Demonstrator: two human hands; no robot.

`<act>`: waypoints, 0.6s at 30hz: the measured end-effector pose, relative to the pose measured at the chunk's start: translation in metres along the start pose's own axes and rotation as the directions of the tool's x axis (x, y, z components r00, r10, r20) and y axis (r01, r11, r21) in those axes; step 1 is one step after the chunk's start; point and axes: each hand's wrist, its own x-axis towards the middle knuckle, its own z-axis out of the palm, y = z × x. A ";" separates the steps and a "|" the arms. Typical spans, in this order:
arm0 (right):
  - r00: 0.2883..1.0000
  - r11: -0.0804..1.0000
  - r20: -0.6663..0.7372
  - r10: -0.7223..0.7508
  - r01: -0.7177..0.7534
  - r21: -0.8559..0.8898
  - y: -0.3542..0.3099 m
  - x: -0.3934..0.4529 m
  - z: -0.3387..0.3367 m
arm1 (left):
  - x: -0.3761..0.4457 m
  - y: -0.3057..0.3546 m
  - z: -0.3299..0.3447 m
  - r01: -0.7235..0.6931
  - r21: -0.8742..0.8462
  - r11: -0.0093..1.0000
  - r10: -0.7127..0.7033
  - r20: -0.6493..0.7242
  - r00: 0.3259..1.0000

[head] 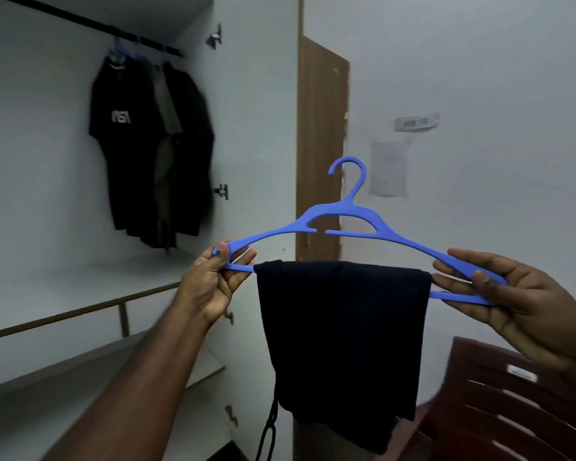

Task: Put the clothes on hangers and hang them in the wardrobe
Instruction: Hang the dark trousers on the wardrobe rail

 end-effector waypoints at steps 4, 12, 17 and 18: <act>0.997 0.999 0.077 0.004 -0.007 0.046 0.016 0.035 0.041 | 0.010 0.033 -0.034 -0.067 0.034 0.997 0.068 -0.050 0.996; 0.971 0.991 0.238 0.036 -0.066 0.116 0.055 0.111 0.139 | 0.048 0.106 -0.111 -0.142 0.049 0.989 0.149 -0.162 0.975; 0.956 0.995 0.291 0.037 -0.061 0.073 0.076 0.153 0.194 | 0.078 0.148 -0.155 -0.174 0.031 0.984 0.177 -0.205 0.963; 0.959 0.996 0.282 0.026 -0.049 0.075 0.080 0.161 0.206 | 0.084 0.154 -0.162 -0.181 0.034 0.983 0.184 -0.208 0.961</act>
